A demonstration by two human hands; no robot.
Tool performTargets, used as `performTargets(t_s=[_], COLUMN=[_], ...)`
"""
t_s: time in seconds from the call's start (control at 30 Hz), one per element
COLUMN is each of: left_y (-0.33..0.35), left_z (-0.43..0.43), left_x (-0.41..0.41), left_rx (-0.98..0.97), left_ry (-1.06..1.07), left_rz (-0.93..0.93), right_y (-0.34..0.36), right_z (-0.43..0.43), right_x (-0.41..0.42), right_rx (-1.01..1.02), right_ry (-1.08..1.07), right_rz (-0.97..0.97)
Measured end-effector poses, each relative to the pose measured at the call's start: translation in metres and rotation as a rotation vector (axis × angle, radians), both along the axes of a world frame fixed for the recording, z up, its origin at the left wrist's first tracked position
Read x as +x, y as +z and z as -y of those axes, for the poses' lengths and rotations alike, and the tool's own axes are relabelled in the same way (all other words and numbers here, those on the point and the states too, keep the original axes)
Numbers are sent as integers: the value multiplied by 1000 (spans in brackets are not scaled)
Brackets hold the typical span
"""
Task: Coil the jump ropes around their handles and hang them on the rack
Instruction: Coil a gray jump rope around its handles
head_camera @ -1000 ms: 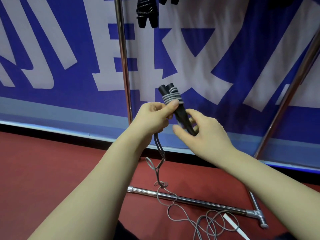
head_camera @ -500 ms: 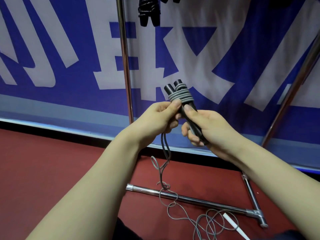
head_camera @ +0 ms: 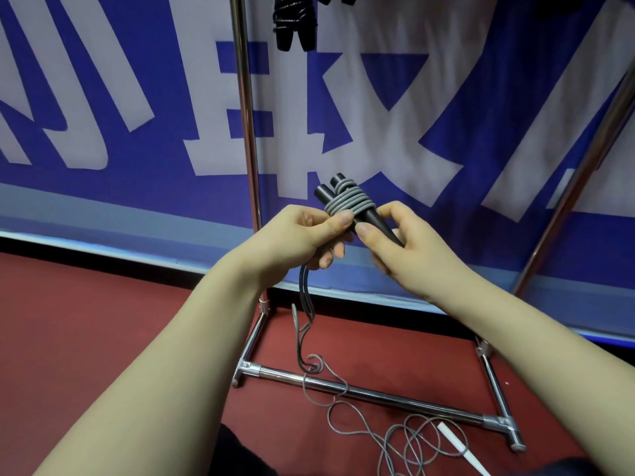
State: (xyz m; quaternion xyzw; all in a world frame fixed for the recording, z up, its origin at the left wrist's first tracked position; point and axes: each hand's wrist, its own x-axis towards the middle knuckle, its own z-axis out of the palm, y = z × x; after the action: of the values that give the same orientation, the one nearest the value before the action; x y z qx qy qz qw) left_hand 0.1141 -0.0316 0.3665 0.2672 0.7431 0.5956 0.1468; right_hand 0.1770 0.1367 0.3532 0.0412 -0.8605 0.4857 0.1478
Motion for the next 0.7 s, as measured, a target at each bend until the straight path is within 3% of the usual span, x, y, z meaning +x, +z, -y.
performTargets(t_s=[0.17,0.33,0.53,0.7], left_y=[2,2,4,4], left_z=[1,-3,-11,-18], left_x=[2,2,4,4], left_rx=[-48,-52,132,243], left_ry=[92,125,215,245], left_rz=[-40,-5,159,330], right_y=[1,5,8,7], right_z=[-3,0,2,1], right_x=[6,8,2,-1], right_rx=[162,22,5,116], right_ry=[-35,-59,-129,-186], right_rz=[-70,-73,-169,-252])
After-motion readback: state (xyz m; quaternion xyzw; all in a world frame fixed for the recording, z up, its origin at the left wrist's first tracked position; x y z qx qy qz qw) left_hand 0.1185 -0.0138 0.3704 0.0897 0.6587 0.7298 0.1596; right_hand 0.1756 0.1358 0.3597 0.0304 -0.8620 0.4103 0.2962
